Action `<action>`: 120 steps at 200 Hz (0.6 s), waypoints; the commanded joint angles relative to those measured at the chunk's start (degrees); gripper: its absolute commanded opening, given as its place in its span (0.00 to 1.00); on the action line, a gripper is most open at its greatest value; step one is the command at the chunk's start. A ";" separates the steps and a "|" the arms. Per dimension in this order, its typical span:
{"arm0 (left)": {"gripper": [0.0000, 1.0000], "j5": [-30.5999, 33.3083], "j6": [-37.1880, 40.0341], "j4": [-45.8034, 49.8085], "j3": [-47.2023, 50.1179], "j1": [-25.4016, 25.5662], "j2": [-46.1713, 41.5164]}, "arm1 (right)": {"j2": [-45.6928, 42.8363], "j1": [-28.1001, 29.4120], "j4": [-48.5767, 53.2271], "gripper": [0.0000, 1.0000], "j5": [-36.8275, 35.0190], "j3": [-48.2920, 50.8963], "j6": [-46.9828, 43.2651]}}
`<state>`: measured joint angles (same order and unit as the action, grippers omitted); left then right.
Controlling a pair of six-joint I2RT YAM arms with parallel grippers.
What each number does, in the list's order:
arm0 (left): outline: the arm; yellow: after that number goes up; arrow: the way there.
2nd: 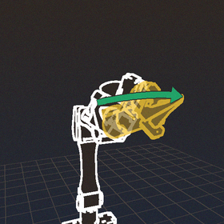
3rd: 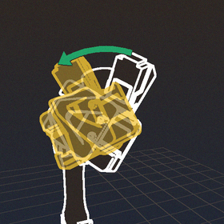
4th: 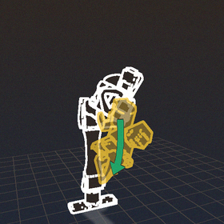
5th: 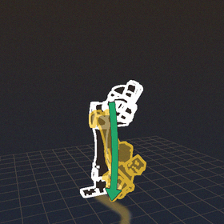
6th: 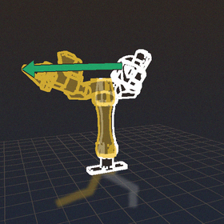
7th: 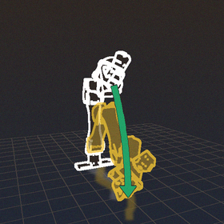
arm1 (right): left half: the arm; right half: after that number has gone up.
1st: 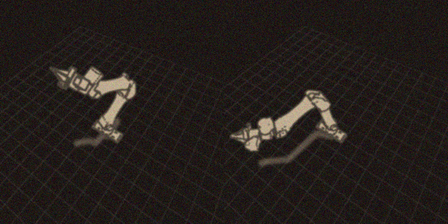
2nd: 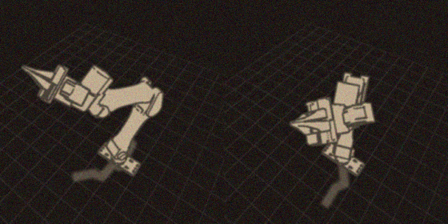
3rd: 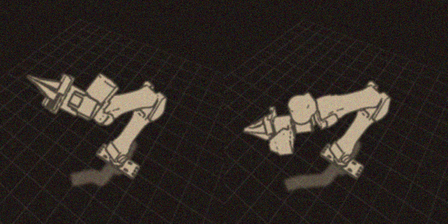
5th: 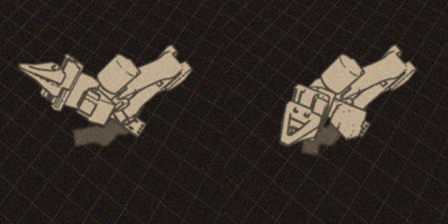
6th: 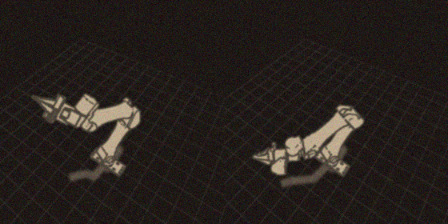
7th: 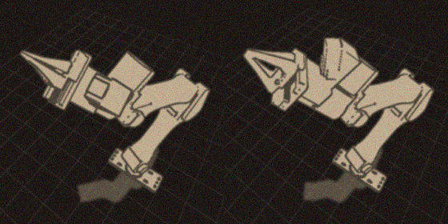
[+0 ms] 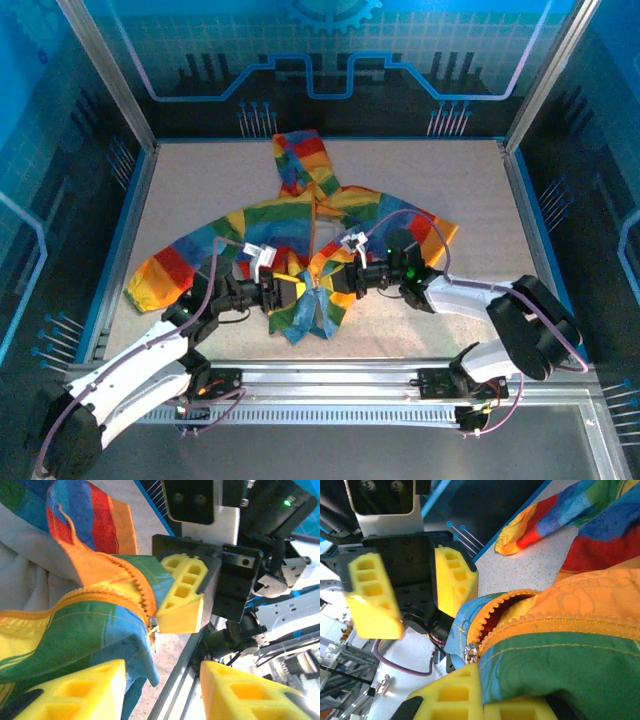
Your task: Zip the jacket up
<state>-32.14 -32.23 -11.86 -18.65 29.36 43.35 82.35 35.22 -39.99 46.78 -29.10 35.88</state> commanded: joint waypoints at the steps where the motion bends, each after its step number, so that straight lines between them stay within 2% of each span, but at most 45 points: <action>1: 0.52 3.20 -0.18 4.06 0.00 -0.18 -3.51 | 2.60 -0.09 -11.49 0.00 -0.47 1.35 4.37; 18: 0.59 7.06 -3.83 6.75 0.26 -0.18 -6.93 | 4.31 -0.07 -14.61 0.00 -0.31 1.86 5.73; 43: 0.59 9.96 -11.33 7.27 1.92 -0.14 -9.55 | 4.71 -0.10 -15.48 0.00 -1.30 2.01 5.63; 76: 0.54 10.68 -20.74 1.50 5.08 1.00 -9.20 | 4.58 -0.07 -14.59 0.00 -1.54 1.64 4.81; 120: 0.51 17.65 -23.86 -8.31 7.93 7.24 -7.04 | 5.52 -0.07 -16.39 0.00 -1.02 1.61 5.92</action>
<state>-19.16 -52.47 -12.25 -11.84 33.89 35.07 86.87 35.22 -52.45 45.65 -27.40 41.01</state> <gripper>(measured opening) 0.517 0.056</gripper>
